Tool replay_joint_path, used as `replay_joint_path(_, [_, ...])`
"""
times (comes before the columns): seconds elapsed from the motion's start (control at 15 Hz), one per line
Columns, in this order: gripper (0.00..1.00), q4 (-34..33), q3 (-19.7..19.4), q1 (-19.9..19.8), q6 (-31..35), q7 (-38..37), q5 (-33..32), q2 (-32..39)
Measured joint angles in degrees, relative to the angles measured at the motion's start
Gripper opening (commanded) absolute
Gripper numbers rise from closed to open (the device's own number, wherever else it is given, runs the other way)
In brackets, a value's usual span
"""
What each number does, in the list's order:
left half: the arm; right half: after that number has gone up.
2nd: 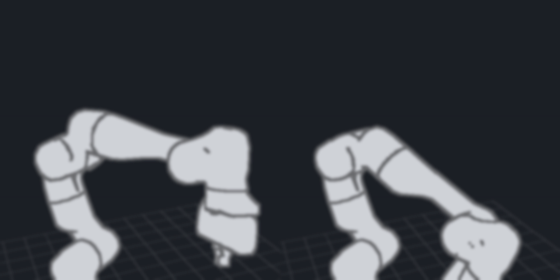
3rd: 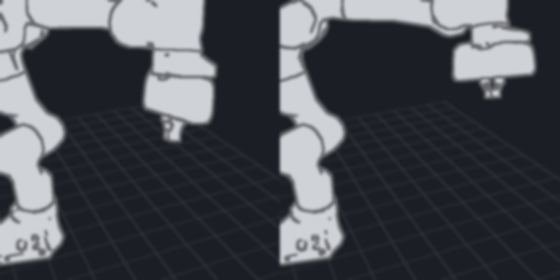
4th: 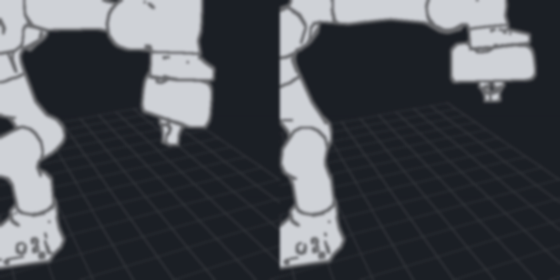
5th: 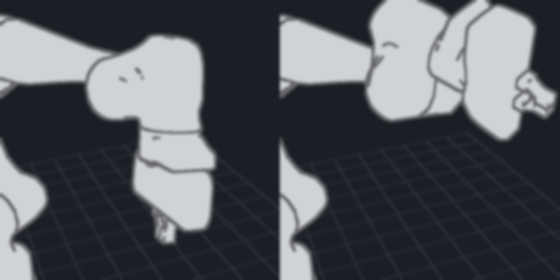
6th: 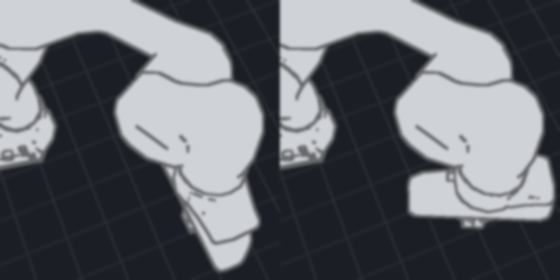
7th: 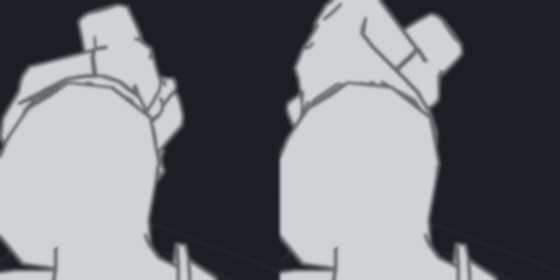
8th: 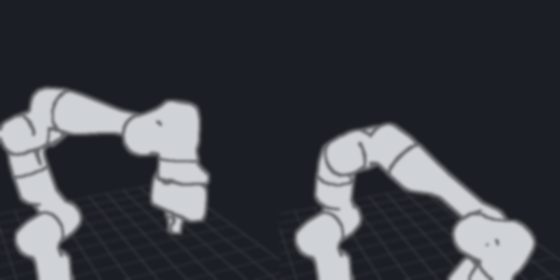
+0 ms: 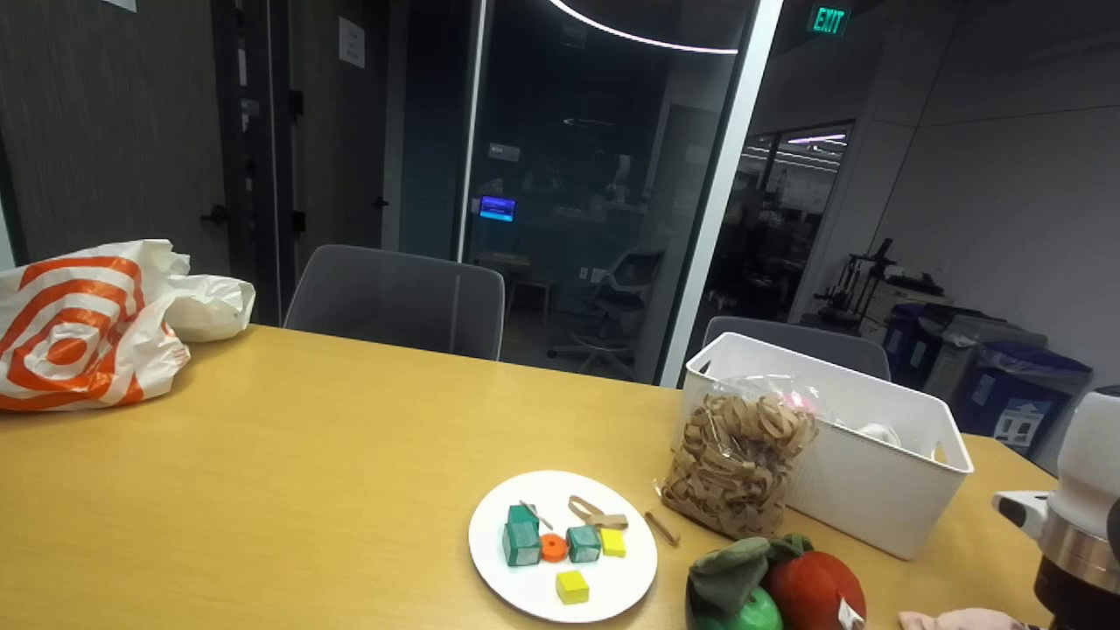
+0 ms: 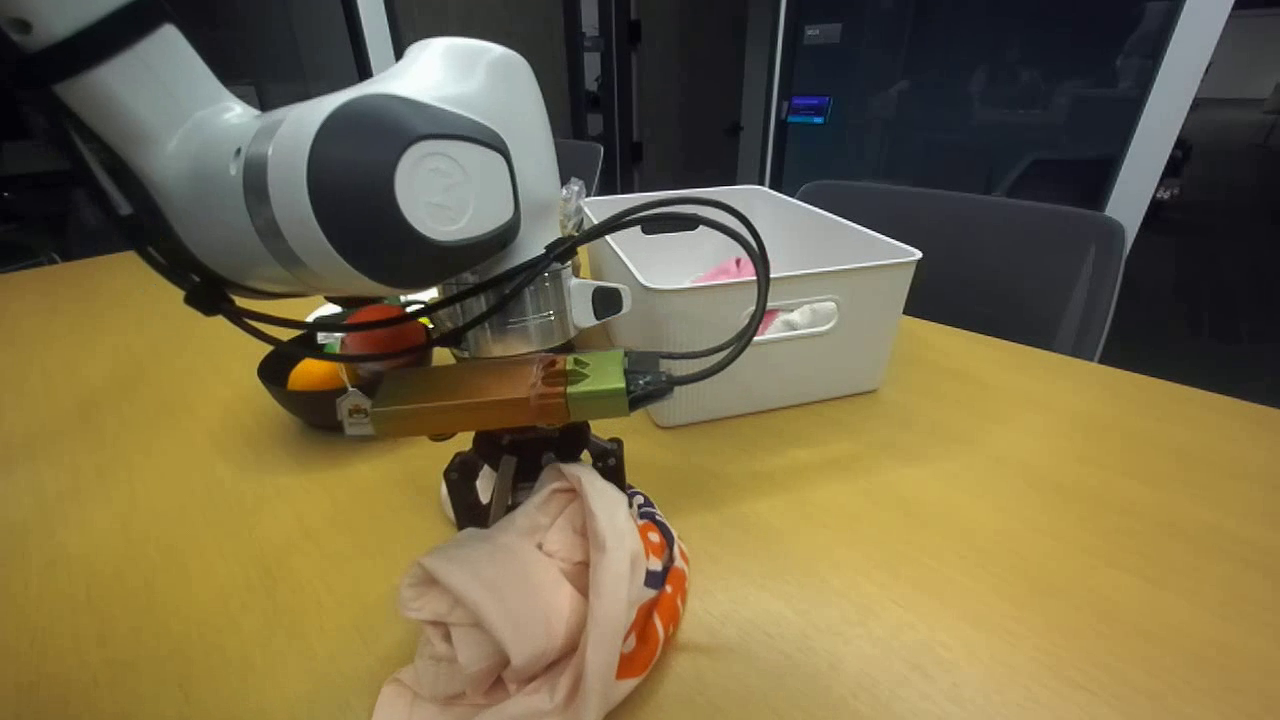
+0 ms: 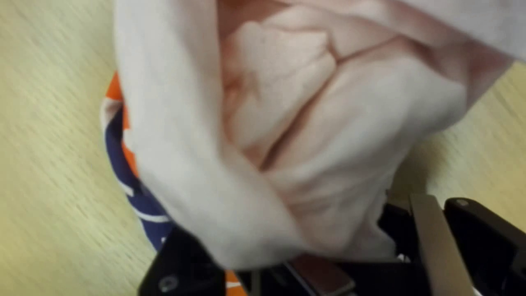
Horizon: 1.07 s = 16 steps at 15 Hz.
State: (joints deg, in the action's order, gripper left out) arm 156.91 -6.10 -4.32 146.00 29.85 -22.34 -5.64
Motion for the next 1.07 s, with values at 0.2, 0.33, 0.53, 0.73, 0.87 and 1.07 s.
replay_joint_path(0.2, [0.15,0.02,-1.72,-0.83,-8.59,2.64,2.78,-4.36])
replay_joint_path(0.33, [0.14,-0.07,-2.99,-1.3,-13.79,4.06,4.2,-7.96])
replay_joint_path(0.53, [0.13,-0.63,-4.4,-3.18,-19.61,2.56,4.32,-12.92])
replay_joint_path(0.73, [0.14,-1.5,-5.27,-5.9,-22.48,-2.04,4.18,-16.82])
replay_joint_path(0.87, [0.13,-2.15,-5.8,-7.45,-23.48,-5.22,4.18,-19.73])
replay_joint_path(1.07, [0.13,-3.12,-6.46,-9.82,-24.71,-10.12,4.17,-24.25])
